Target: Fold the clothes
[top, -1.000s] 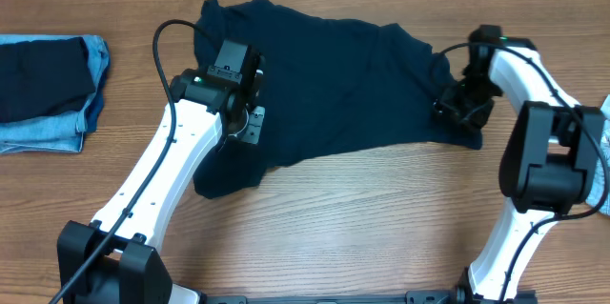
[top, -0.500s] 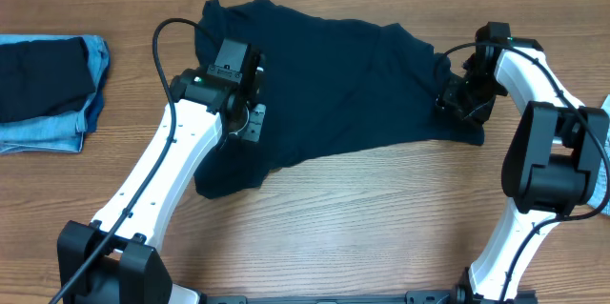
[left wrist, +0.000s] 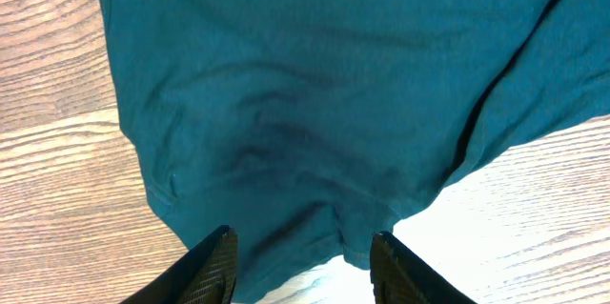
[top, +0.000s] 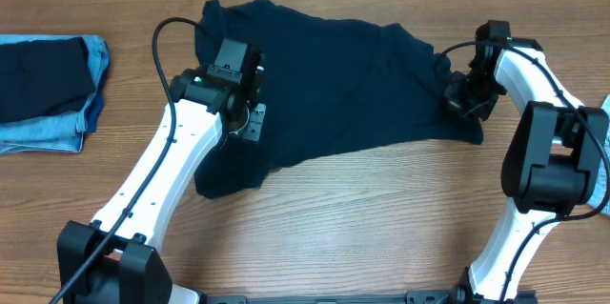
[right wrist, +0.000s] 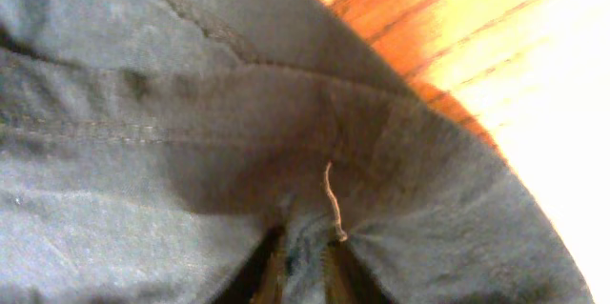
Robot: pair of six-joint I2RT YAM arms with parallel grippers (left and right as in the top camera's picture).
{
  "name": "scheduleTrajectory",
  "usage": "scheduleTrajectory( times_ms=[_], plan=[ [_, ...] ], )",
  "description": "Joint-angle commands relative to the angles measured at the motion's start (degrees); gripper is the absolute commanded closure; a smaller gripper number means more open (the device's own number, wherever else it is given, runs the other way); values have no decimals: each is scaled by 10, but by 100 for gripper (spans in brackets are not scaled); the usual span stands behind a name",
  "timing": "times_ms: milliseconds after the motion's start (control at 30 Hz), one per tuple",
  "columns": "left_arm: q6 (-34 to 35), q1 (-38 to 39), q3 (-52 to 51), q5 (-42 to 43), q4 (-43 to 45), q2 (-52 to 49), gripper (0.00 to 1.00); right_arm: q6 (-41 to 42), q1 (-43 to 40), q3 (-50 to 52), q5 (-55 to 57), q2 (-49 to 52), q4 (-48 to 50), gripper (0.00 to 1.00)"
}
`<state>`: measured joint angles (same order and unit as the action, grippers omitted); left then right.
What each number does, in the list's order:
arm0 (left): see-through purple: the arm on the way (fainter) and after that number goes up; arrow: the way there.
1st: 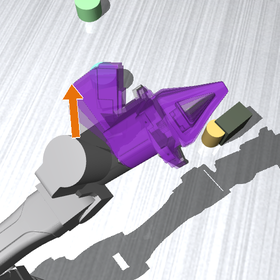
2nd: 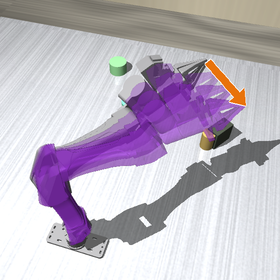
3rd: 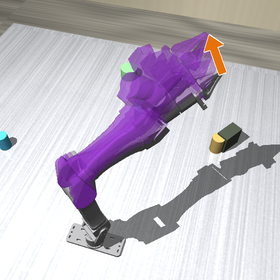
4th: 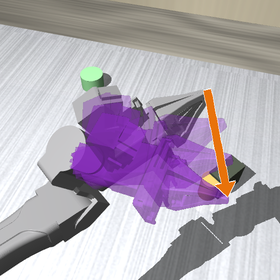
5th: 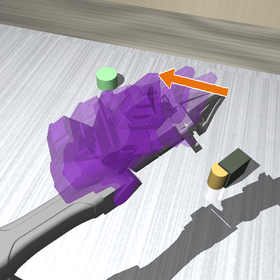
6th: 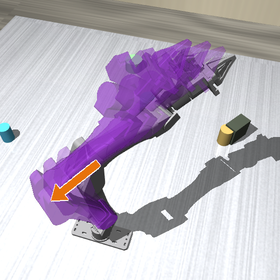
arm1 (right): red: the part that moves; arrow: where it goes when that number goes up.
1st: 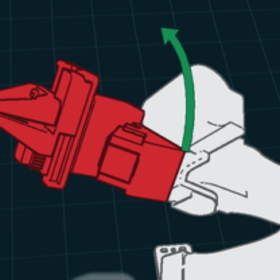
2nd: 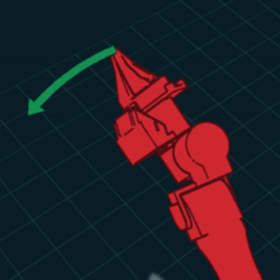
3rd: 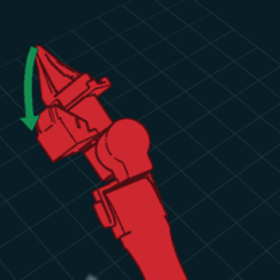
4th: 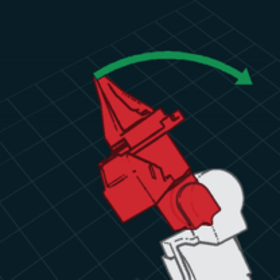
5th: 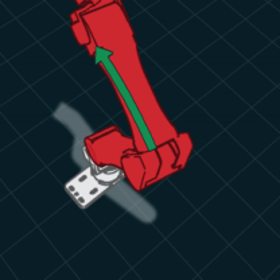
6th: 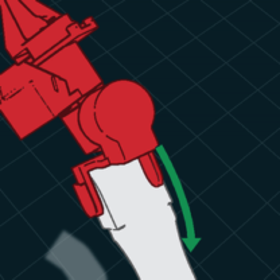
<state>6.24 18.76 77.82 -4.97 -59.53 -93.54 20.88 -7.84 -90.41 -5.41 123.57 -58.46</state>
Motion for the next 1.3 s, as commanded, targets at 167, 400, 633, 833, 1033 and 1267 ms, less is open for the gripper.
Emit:
scheduleTrajectory(
  times_ms=[167,400,633,833,1033,1267],
  plan=[
    [-2,0,8,5,2,2,51,-3,-2,-49,13,-44,-34,96],
    [-2,0,8,5,2,2,50,-12,-9,-62,15,-129,-93,96],
    [-2,0,8,5,1,2,50,-18,-12,-62,46,-164,-143,96],
    [-2,0,8,6,-16,2,47,-29,-12,-62,53,-165,-155,96],
    [-3,0,-3,116,-28,2,47,-29,-12,-62,54,-165,-146,96],
    [-3,21,-100,192,37,-1,43,-29,-12,-62,54,-165,-143,96]
  ],
)
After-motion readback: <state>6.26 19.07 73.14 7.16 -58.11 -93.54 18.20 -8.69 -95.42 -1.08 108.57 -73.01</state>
